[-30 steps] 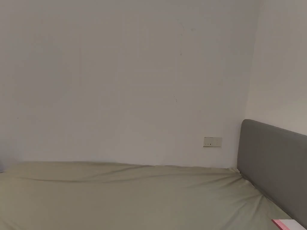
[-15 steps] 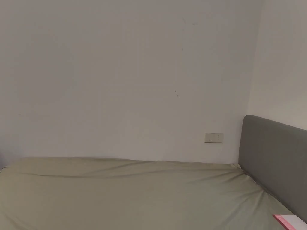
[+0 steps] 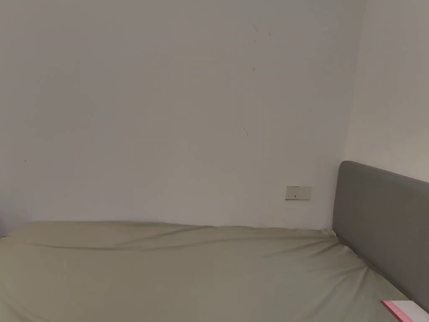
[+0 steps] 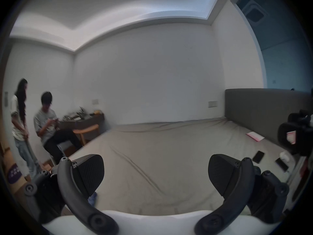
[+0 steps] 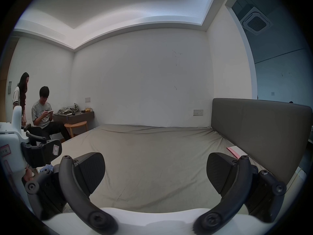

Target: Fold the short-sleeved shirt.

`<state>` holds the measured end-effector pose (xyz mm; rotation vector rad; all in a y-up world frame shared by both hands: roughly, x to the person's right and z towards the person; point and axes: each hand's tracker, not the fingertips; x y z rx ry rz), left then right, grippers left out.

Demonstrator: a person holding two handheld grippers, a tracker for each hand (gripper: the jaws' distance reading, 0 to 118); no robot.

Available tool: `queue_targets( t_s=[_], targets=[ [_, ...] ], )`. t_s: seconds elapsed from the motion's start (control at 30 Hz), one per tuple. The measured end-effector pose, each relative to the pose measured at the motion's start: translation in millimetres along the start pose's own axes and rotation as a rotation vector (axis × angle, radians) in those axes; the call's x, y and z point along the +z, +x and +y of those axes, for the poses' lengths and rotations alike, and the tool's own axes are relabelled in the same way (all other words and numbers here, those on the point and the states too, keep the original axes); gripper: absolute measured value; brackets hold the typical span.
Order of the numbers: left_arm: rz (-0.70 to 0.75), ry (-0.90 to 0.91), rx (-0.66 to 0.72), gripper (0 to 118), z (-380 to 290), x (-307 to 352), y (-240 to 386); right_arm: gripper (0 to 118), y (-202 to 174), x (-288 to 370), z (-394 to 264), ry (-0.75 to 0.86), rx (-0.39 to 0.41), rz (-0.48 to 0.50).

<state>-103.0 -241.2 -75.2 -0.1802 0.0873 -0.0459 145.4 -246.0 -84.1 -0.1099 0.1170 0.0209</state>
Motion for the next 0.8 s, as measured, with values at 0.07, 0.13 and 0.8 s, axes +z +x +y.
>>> queue_targets(
  t_s=[0.07,0.13,0.8],
  targets=[
    [0.005,-0.028,0.010,118,2.6,-1.6,-1.3,118,0.4,-0.7,-0.7,-0.002,-0.002,-0.003],
    [0.008,-0.019,0.004,118,1.8,-3.3,-1.2,118,0.4,-0.6,-0.9,-0.006,-0.001,-0.005],
    [-0.011,-0.034,-0.018,118,1.4,-3.4,-8.8,118,4.5,-2.4,-1.0,-0.009,-0.012,-0.030]
  ],
)
